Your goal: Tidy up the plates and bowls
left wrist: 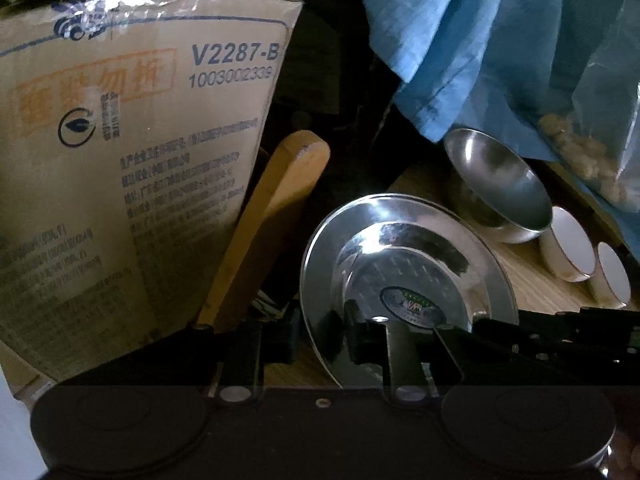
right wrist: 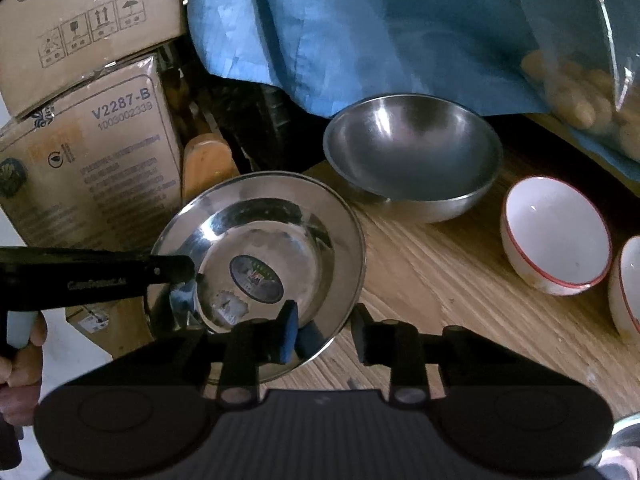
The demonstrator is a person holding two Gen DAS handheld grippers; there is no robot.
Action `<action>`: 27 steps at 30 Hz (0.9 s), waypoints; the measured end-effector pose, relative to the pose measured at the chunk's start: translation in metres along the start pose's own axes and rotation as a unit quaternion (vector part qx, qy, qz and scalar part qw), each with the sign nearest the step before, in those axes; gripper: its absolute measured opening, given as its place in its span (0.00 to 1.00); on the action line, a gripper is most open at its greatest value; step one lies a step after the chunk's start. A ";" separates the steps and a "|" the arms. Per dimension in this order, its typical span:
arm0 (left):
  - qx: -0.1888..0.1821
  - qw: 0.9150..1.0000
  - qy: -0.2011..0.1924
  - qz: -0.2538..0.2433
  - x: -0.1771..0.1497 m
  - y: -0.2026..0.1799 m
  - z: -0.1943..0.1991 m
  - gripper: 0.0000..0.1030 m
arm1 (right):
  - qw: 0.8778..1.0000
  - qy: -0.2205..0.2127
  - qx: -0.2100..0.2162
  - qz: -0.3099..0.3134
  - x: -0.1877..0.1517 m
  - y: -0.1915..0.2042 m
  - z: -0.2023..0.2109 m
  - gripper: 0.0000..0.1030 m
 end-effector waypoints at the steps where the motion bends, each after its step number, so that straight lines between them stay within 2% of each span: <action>1: -0.001 1.000 0.000 -0.002 -0.002 -0.002 0.002 0.22 | 1.000 -0.001 0.000 -0.001 -0.001 -0.001 0.002 0.31; 14: -0.036 0.999 0.000 -0.035 -0.025 -0.045 0.028 0.22 | 0.999 -0.029 -0.009 -0.029 -0.025 -0.025 0.047 0.31; 27: -0.073 0.994 -0.005 -0.082 -0.048 -0.114 0.055 0.23 | 0.995 -0.071 -0.053 -0.051 -0.063 -0.058 0.113 0.31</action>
Point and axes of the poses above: each gripper's, at about its wrist camera, not at the fingertips, and z roughly against the way its jaws point, y to its left, x to its top, the point moved 5 cm from there along -z, roughly the way its jaws point, and after that the axes turned 13 degrees about z, right-handed, at the moved point
